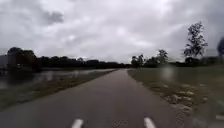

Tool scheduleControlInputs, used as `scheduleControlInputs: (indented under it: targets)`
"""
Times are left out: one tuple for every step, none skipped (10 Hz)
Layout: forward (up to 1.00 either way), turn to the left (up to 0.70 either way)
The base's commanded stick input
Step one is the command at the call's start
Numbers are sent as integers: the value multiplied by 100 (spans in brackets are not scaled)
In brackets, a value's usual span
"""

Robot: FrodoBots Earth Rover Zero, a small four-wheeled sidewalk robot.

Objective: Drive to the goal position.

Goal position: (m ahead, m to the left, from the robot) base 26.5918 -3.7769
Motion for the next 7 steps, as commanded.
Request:
scheduleControlInputs:
  targets:
    - [84, 3]
    - [84, 3]
    - [84, 3]
    - [84, 3]
    - [84, 3]
    - [84, 3]
    - [84, 3]
